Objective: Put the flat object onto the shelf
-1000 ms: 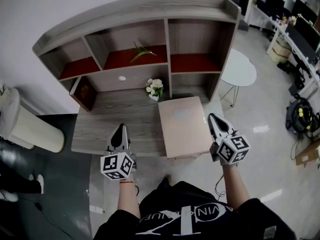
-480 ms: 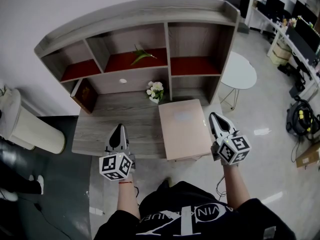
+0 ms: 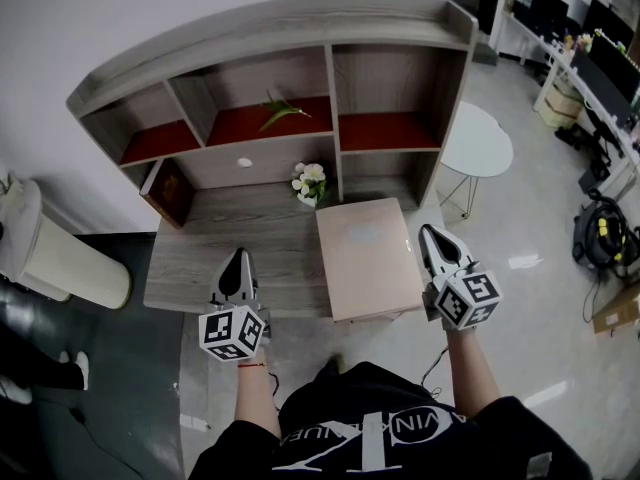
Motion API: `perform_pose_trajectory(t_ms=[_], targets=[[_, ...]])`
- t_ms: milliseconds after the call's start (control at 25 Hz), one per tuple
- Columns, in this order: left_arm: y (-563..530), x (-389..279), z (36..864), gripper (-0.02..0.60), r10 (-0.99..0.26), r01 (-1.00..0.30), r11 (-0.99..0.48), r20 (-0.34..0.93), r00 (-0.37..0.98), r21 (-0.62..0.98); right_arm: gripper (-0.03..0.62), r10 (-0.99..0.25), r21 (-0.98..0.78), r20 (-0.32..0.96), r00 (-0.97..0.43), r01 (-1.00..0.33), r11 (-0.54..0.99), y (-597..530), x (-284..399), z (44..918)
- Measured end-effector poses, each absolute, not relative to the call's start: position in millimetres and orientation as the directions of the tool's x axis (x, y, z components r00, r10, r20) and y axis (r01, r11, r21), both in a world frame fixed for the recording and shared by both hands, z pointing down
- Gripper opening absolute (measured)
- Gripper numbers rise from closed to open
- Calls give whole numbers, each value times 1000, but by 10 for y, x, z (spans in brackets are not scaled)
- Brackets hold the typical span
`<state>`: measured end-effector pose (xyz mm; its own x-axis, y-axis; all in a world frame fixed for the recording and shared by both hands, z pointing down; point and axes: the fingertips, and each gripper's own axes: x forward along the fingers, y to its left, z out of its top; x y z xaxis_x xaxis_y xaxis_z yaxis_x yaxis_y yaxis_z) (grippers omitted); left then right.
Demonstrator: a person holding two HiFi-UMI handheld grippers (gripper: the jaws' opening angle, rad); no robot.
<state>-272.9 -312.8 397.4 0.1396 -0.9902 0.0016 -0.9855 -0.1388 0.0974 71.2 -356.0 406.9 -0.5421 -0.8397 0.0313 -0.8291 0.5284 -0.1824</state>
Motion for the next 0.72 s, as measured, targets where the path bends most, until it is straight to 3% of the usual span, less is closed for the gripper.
perform_pose_trajectory(t_ms=[720], targets=[[-3127,-2734,4008,5,-990,-986,-138,8,140,98,9,-848,-209,37,-529,-834,511,-3561,758,4132]])
